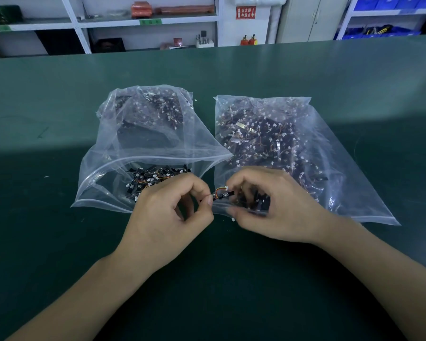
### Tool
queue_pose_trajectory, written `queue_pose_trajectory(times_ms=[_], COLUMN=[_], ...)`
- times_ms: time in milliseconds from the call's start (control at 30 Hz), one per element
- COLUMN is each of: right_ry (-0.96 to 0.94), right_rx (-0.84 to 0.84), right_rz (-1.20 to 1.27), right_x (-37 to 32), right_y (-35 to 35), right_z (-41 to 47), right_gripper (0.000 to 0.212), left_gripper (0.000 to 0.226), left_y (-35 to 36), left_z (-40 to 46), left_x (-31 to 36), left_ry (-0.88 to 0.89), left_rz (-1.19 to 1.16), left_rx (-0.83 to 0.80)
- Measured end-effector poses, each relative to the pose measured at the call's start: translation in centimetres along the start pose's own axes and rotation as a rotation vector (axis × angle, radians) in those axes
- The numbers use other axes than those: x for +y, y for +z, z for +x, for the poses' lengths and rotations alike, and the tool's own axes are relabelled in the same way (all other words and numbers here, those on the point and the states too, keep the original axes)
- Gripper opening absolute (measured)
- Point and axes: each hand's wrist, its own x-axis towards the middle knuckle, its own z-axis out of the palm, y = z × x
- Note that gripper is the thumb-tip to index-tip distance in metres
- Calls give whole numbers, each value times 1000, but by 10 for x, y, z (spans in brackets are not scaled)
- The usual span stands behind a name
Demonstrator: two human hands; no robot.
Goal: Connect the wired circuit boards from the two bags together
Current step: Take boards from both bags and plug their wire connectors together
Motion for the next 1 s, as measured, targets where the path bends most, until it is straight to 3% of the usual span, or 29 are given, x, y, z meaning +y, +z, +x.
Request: queue_pose_trajectory(times_ms=[67,233,667,1000], right_ry=[-31,-9,29,72], right_rx=[-46,-44,71,85], right_rz=[-88,-30,33,89], right_x=[3,9,17,13], right_y=[-2,-3,-3,-1], right_z=[1,0,2,2], right_gripper=[30,38,29,27], left_gripper=[13,11,6,15], left_y=[-3,-3,2,13], left_z=[1,0,1,7], left_x=[-2,-6,-10,3], left_ry=[27,107,184,408], left_rz=[25,71,151,667], left_rx=[-12,-110,-74,-101])
